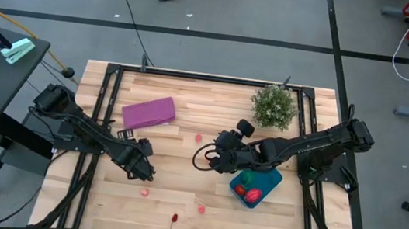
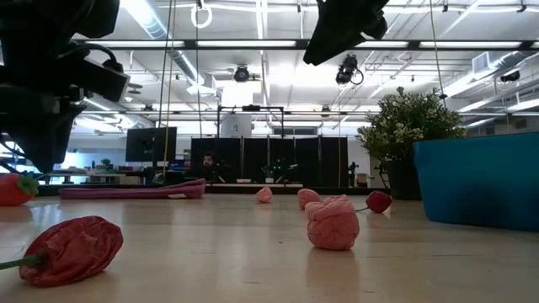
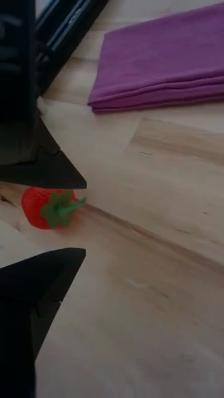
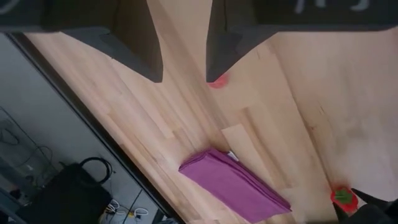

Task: Pick and placing Produce into tupperware
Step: Put the red strawberry into the blue bin

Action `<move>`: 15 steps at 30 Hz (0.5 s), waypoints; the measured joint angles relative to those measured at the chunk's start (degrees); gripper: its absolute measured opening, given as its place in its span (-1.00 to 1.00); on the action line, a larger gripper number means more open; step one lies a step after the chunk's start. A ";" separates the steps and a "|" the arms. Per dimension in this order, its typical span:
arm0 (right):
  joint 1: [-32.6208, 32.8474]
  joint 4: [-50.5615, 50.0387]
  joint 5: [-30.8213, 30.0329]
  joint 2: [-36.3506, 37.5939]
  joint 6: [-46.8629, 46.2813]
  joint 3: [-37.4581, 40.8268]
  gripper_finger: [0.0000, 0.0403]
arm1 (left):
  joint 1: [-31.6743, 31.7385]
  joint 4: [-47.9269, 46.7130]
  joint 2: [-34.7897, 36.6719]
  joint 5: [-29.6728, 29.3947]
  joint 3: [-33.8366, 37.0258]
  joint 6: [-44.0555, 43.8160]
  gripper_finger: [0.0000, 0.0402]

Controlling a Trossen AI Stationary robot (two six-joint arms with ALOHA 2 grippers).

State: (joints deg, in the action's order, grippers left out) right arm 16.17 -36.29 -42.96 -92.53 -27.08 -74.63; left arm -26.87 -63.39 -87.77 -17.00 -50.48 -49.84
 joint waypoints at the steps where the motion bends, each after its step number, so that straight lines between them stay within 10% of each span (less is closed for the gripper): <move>1: -0.03 0.11 0.01 0.00 0.29 0.00 -0.35 | 0.00 -0.04 0.00 -0.15 0.00 -0.43 -0.15; 15: -0.03 0.74 -0.02 0.00 1.41 0.00 -0.36 | -0.46 1.78 0.02 -0.81 5.16 -5.52 -0.15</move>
State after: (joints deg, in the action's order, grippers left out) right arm 16.14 -35.55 -42.98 -92.53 -25.67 -74.63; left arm -27.33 -61.60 -87.74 -17.80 -45.32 -55.36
